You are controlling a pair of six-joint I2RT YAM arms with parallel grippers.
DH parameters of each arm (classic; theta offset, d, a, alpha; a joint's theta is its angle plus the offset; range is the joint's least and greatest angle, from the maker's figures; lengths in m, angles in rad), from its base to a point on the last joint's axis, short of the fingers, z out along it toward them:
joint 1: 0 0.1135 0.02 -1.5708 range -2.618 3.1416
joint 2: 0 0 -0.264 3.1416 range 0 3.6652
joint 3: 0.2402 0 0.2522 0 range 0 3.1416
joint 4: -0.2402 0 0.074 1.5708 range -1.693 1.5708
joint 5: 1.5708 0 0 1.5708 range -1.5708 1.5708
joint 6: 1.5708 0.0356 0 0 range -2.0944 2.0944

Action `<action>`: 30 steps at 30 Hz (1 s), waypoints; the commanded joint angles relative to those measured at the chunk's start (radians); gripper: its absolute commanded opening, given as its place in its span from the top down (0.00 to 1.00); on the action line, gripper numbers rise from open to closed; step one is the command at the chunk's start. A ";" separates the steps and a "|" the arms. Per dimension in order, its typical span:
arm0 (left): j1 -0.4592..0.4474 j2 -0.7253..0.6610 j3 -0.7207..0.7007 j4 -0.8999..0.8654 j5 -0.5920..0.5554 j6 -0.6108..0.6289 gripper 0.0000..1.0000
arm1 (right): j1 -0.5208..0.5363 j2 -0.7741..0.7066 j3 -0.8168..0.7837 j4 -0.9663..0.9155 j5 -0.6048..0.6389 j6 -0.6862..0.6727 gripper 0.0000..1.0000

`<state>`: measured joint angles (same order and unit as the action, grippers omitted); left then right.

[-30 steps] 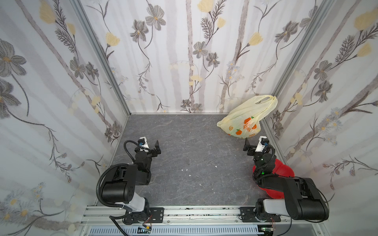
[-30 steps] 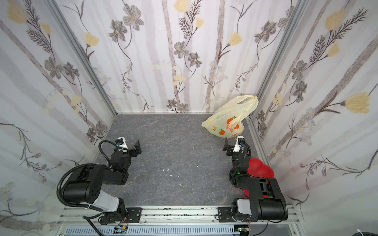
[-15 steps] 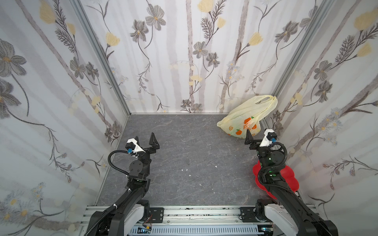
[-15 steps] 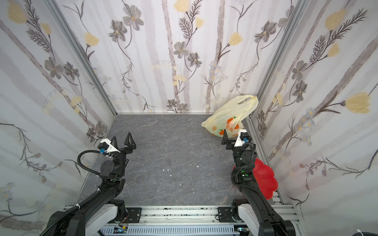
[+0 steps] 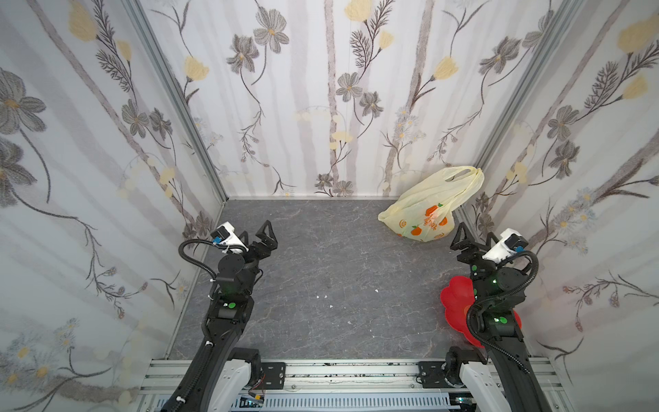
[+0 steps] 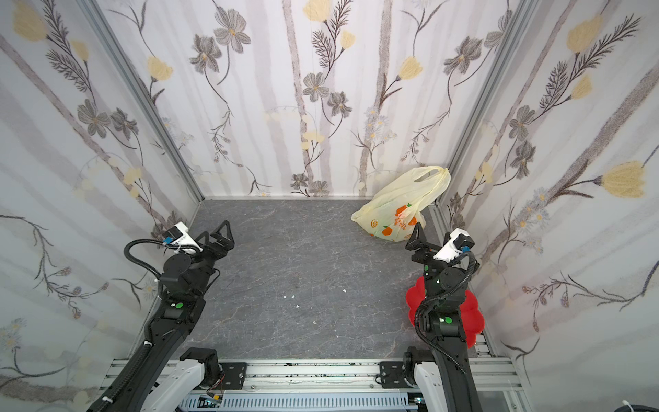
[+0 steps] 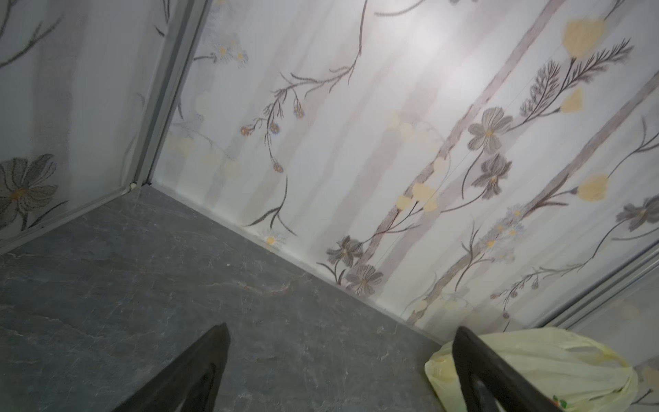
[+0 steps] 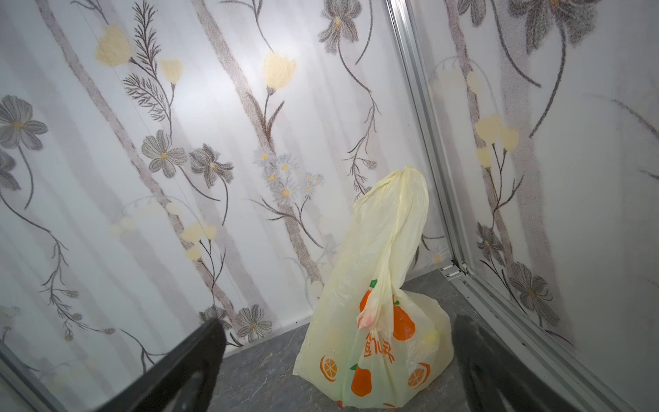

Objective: Take fruits out of the plastic bag
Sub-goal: Move the plastic bag to the center of the table.

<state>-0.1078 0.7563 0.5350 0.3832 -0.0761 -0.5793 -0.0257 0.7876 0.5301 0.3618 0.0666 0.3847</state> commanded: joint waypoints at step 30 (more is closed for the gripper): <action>-0.348 0.460 0.198 -0.265 -0.033 0.031 0.00 | -0.013 0.911 0.638 -0.201 0.107 0.012 0.01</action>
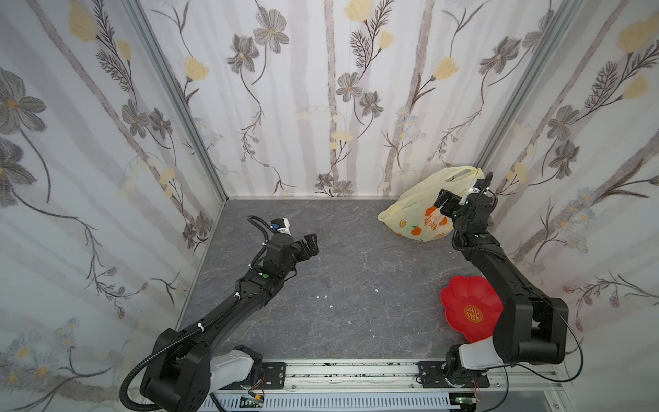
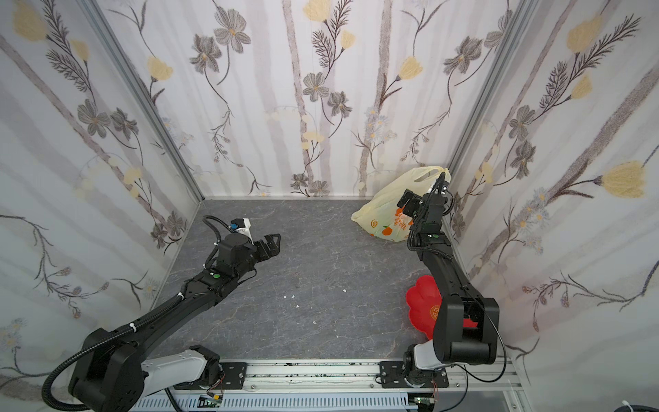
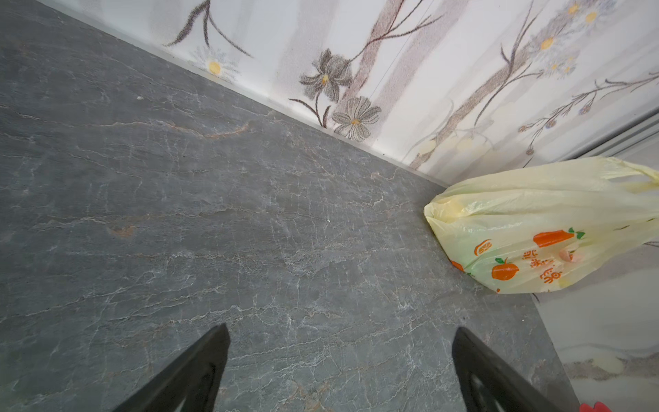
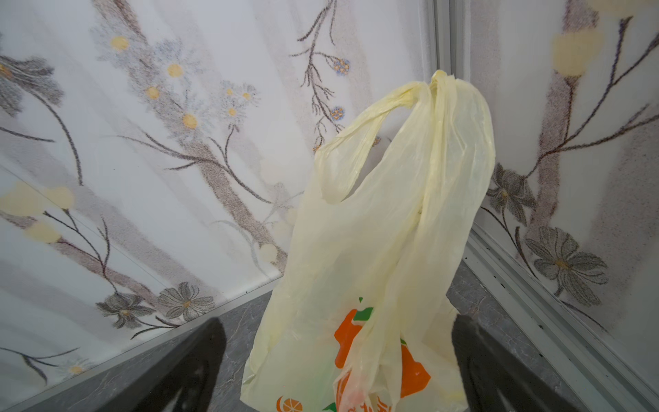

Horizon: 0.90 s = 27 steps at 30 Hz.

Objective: Take fruits out of the plastic bag
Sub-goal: Move the plastic bag to the center of the table.

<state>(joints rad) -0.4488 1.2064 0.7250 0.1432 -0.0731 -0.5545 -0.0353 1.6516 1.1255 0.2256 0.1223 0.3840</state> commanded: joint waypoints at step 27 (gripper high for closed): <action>-0.013 -0.011 -0.003 -0.027 -0.068 -0.001 0.00 | 0.039 0.308 0.318 -0.211 -0.069 -0.104 0.85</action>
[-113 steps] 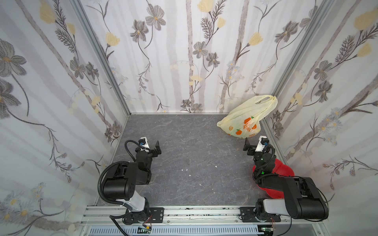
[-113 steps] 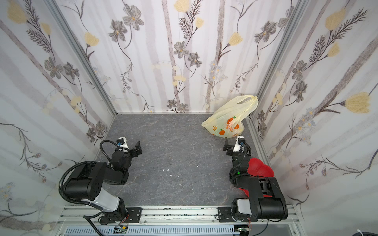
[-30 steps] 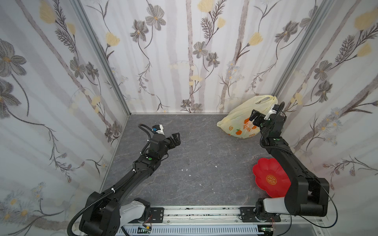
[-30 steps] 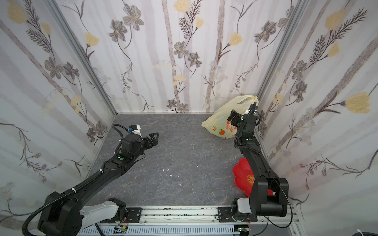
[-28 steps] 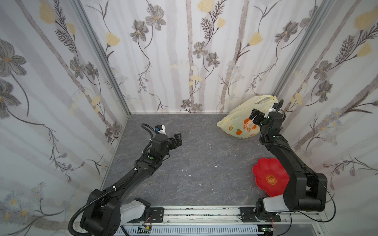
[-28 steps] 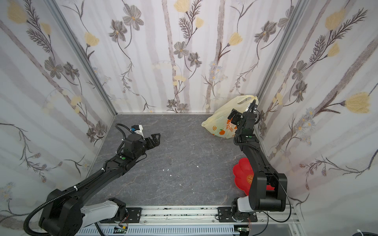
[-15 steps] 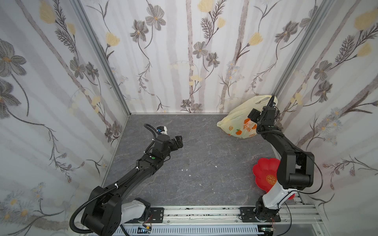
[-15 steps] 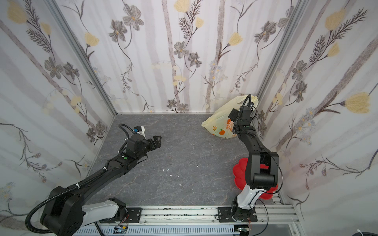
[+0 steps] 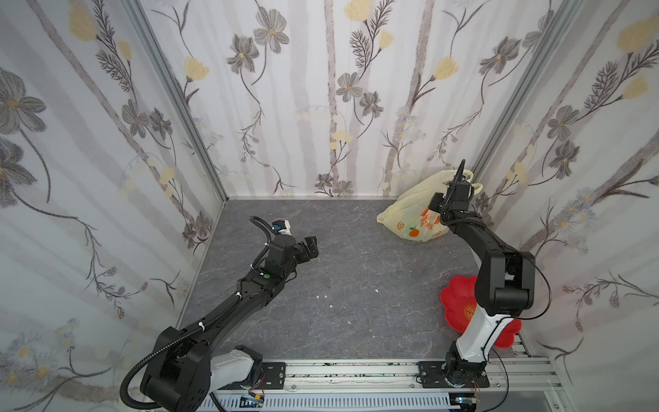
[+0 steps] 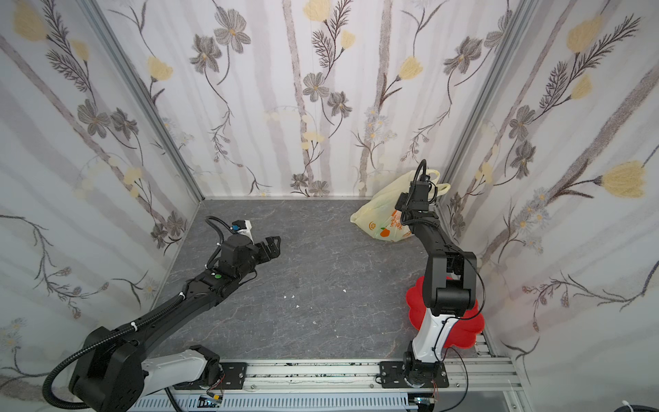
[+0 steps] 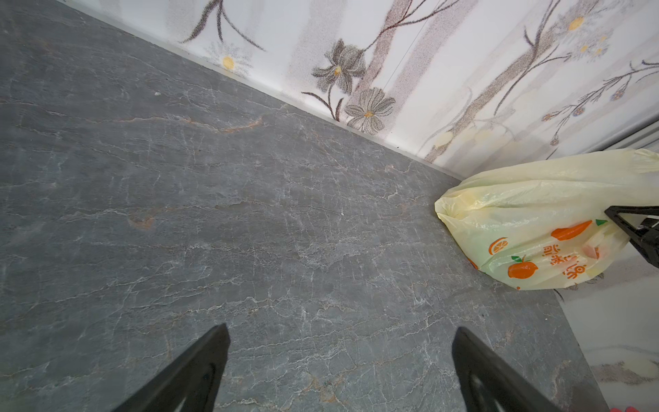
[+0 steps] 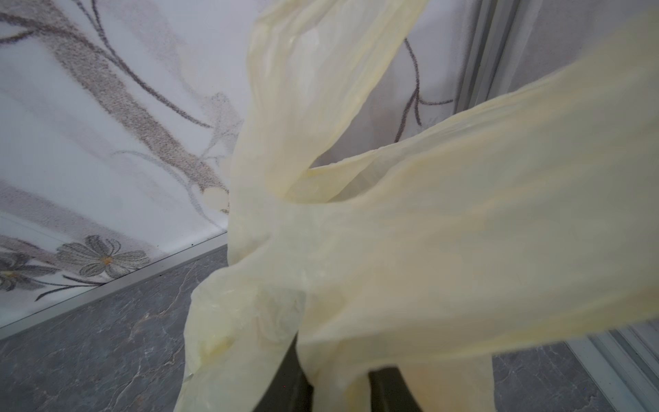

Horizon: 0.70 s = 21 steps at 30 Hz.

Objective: Take fruits out of the plastic bag
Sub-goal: Move the plastic bag to the center of the table.

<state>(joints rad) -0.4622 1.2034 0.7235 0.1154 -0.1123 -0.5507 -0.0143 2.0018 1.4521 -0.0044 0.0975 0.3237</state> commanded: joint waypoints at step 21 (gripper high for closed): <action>0.019 -0.091 0.029 -0.051 -0.092 0.016 0.00 | 0.503 -0.398 -0.219 -0.055 -0.059 -0.234 0.99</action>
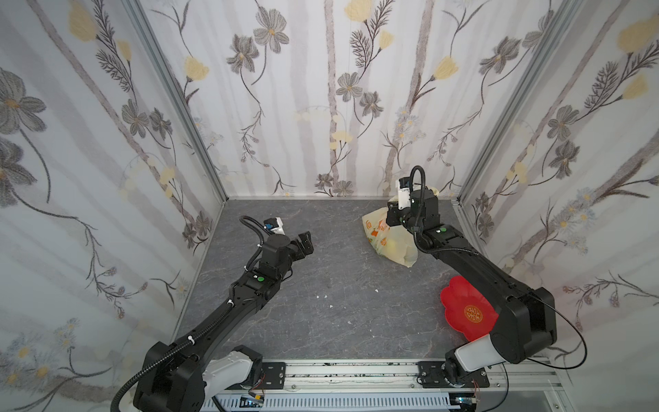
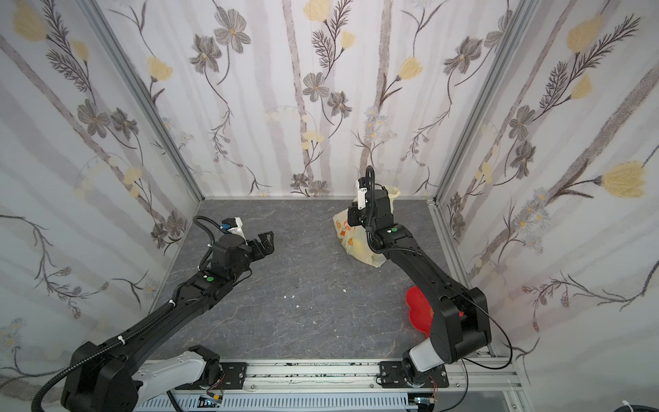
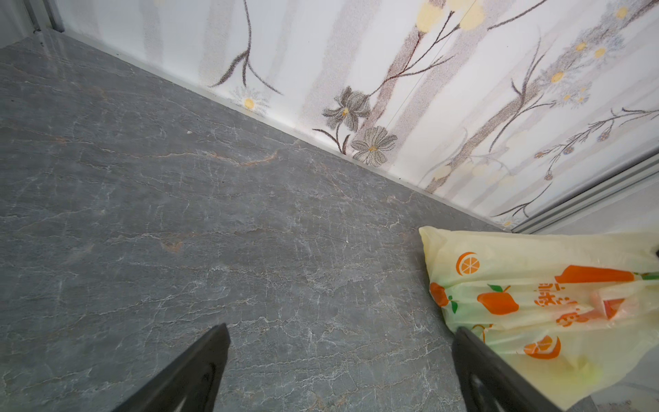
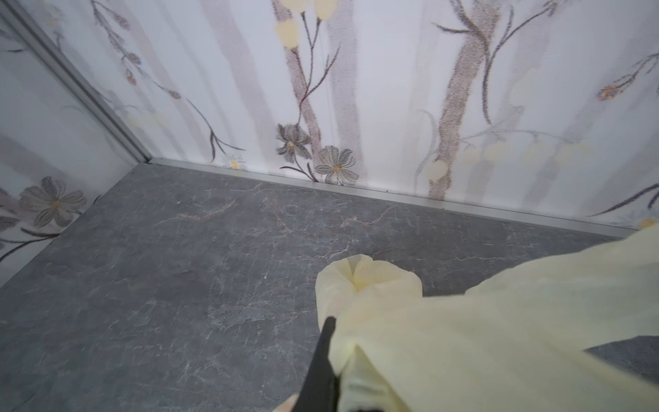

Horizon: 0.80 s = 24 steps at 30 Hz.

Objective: Take fruits out of the plastic bag
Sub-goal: Move the plastic bag to the center of the table.

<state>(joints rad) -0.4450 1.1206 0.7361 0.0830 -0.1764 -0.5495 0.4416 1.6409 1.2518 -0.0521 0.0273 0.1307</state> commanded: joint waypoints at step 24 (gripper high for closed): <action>-0.077 0.216 0.397 -0.367 0.020 0.061 0.00 | 0.373 -0.470 -0.331 -0.169 0.127 0.053 0.27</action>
<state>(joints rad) -0.5022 1.3251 1.0798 -0.2050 -0.1539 -0.5117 0.8124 1.2072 0.9276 -0.2348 0.1555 0.1436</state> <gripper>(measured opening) 0.997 0.712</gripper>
